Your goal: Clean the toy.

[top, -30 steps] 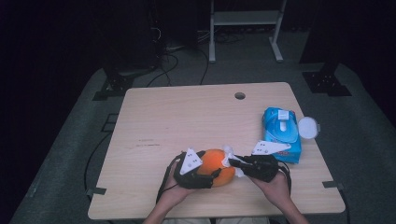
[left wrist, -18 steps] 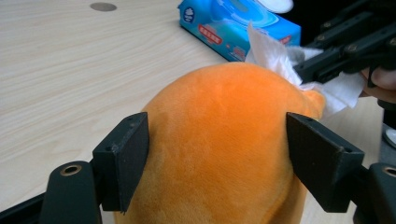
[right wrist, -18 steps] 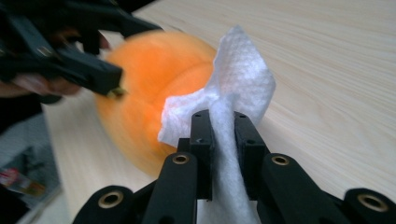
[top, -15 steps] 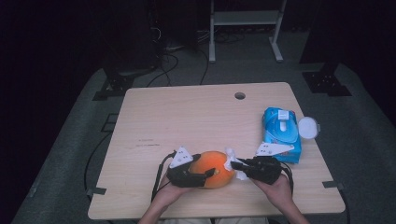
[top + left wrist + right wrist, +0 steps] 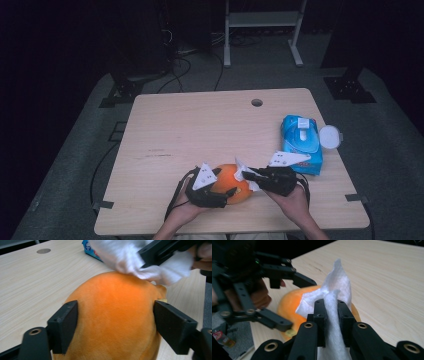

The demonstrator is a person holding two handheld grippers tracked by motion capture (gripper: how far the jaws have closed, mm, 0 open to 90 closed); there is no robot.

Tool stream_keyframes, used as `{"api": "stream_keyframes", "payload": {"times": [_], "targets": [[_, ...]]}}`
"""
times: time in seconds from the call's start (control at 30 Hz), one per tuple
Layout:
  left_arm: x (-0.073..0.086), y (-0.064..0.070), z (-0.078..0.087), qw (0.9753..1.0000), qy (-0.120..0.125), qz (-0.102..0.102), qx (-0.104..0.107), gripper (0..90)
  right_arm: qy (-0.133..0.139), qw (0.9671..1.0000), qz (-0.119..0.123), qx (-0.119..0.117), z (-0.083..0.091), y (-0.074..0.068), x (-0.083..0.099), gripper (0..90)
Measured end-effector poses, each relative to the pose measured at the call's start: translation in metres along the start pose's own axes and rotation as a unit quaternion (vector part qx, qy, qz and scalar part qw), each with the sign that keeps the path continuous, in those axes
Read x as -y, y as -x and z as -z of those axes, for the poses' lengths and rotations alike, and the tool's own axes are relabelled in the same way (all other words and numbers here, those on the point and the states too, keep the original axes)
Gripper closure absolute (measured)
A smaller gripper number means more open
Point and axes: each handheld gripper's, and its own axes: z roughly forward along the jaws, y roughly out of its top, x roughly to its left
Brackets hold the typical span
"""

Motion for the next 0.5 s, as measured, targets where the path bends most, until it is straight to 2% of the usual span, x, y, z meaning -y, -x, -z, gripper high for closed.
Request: {"api": "stream_keyframes", "payload": {"times": [0.07, 0.1, 0.13, 0.17, 0.2, 0.23, 0.27, 0.3, 0.4, 0.43, 0.5], "targets": [[-0.001, -0.002, 0.002, 1.0, -0.001, 0.001, 0.008, 17.0, -0.009, 0.9999, -0.004, -0.004, -0.003, 0.005, 0.004, 79.9], [-0.004, -0.009, 0.006, 0.9994, 0.007, 0.024, 0.023, 15.5, -0.013, 0.9999, -0.005, -0.007, -0.002, 0.006, 0.006, 79.9], [-0.005, -0.012, 0.008, 0.9989, 0.011, 0.041, 0.02, 13.9, -0.016, 0.9998, -0.005, -0.012, -0.001, 0.006, 0.008, 79.9], [-0.006, -0.016, 0.008, 0.9985, 0.0, 0.052, 0.015, 11.8, -0.017, 0.9998, -0.002, -0.013, 0.001, 0.005, 0.008, 79.8], [-0.006, -0.016, 0.008, 0.9985, 0.0, 0.052, 0.015, 10.6, -0.019, 0.9997, 0.001, -0.013, 0.002, 0.004, 0.008, 79.8], [0.0, -0.021, 0.002, 0.9954, -0.025, 0.088, 0.027, 10.6, -0.019, 0.9998, 0.001, -0.012, 0.002, 0.003, 0.009, 79.7], [0.003, -0.022, -0.002, 0.9941, -0.029, 0.1, 0.03, 10.8, -0.019, 0.9997, -0.001, -0.013, 0.001, 0.003, 0.009, 79.7], [0.005, -0.021, -0.003, 0.9949, -0.03, 0.092, 0.028, 12.3, -0.02, 0.9997, -0.002, -0.013, 0.001, 0.004, 0.008, 79.7], [0.0, -0.013, 0.002, 0.999, -0.007, 0.043, -0.004, 28.8, -0.014, 0.9999, -0.004, -0.007, 0.0, 0.002, 0.005, 79.7], [-0.001, -0.01, 0.004, 0.9994, 0.009, 0.026, -0.019, 32.1, -0.01, 0.9999, -0.004, -0.005, 0.0, 0.001, 0.002, 79.7], [-0.005, -0.005, 0.003, 0.9981, 0.025, -0.005, -0.056, 34.0, 0.0, 1.0, 0.002, -0.002, 0.002, -0.001, -0.002, 79.7]]}}
